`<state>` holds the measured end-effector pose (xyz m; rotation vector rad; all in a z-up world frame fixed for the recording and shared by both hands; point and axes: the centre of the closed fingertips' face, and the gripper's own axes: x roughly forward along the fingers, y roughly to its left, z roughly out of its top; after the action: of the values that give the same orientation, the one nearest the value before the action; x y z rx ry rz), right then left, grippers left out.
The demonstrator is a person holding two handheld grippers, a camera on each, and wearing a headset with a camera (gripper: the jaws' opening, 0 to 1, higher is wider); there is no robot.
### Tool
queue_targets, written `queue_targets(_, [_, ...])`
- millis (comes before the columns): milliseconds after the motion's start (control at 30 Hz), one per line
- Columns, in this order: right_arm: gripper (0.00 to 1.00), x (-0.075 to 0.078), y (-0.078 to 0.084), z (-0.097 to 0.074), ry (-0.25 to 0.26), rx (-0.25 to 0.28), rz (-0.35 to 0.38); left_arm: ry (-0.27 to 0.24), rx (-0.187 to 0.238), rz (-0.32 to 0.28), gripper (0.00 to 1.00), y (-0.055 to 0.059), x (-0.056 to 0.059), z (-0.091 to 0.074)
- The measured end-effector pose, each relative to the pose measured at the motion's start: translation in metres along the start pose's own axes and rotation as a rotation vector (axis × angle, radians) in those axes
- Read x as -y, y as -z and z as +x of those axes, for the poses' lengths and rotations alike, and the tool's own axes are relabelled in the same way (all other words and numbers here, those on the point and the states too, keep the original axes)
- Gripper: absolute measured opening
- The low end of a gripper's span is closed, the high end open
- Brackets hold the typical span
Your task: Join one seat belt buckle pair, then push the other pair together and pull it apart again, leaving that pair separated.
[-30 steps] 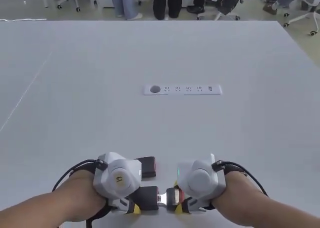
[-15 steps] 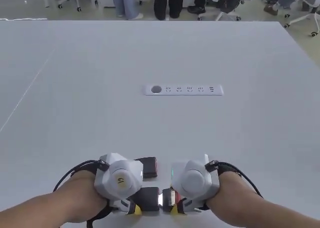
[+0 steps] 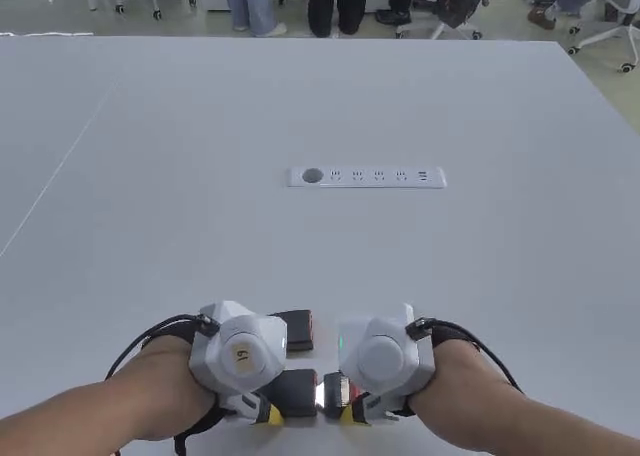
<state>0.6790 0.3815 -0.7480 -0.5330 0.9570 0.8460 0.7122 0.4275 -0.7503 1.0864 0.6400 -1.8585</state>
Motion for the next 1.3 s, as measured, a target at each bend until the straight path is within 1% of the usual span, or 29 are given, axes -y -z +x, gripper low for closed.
queue_targets(67, [0.28,-0.0011,-0.0002,0.0004,0.007,-0.005,-0.004,-0.001,0.002,-0.002,0.31,-0.0002,-0.0008,0.0006])
queue_targets(200, [0.28,-0.0024,0.0016,-0.0007,0.007,-0.012,-0.018,0.009,-0.02,0.007,0.3,0.0,-0.0007,0.0006])
queue_targets(300, [0.28,-0.0028,0.0041,-0.0025,0.002,-0.001,-0.011,0.012,-0.035,0.013,0.3,0.0002,-0.0001,0.0011])
queue_targets(533, [0.28,-0.0038,0.0054,-0.0031,-0.015,-0.005,-0.017,0.013,-0.039,0.0,0.29,0.0002,0.0011,0.0008])
queue_targets(633, [0.28,-0.0045,0.0054,-0.0028,-0.02,-0.012,-0.017,0.016,-0.031,-0.008,0.29,0.0001,0.0013,0.0011])
queue_targets(733, [0.28,-0.0039,0.0057,-0.0025,-0.02,-0.027,-0.023,0.013,-0.033,-0.006,0.29,0.0,0.0018,0.0015])
queue_targets(1100, [0.28,-0.0031,0.0064,-0.0026,-0.028,-0.006,-0.007,0.018,-0.007,-0.034,0.3,0.0003,0.0013,0.001])
queue_targets(1300, [0.29,-0.0021,0.0061,-0.0023,-0.028,-0.016,-0.012,0.011,-0.015,-0.029,0.3,0.0005,0.001,0.0012])
